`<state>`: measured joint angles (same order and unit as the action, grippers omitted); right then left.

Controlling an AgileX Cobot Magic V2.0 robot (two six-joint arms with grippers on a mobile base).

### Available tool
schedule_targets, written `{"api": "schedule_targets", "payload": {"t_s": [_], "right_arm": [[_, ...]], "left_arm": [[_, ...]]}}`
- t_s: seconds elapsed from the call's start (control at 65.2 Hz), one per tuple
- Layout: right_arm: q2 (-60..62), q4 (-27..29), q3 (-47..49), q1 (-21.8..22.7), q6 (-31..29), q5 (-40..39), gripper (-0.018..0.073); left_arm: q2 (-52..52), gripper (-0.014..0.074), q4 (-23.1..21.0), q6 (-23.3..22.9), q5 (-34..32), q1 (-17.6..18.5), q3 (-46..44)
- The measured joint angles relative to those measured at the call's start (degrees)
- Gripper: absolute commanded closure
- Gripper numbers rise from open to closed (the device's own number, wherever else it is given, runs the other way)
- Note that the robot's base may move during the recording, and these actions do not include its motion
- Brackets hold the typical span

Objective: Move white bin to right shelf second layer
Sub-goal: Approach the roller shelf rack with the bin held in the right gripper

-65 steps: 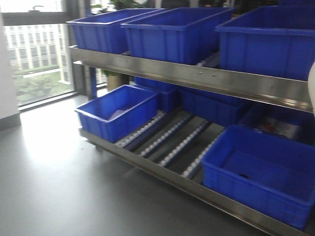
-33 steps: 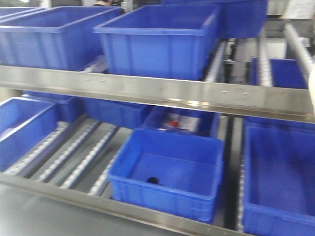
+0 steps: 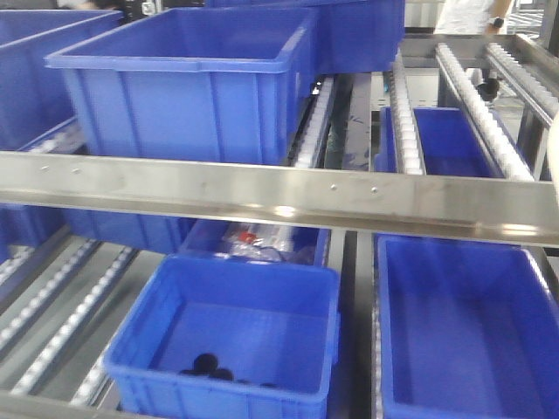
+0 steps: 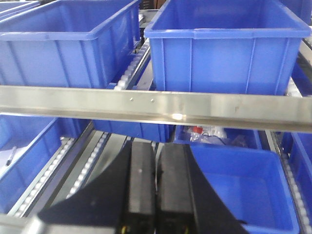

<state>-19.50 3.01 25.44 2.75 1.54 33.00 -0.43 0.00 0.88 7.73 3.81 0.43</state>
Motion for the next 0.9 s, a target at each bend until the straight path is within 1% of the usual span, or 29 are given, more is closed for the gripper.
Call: {"api": "schedule_targets", "payload": {"t_s": [0.905], "right_arm": [[0.0, 0.0, 0.0, 0.0, 0.0, 0.0, 0.0514]], "left_arm": [[0.0, 0.0512, 0.0, 0.0, 0.0, 0.0, 0.0]]}}
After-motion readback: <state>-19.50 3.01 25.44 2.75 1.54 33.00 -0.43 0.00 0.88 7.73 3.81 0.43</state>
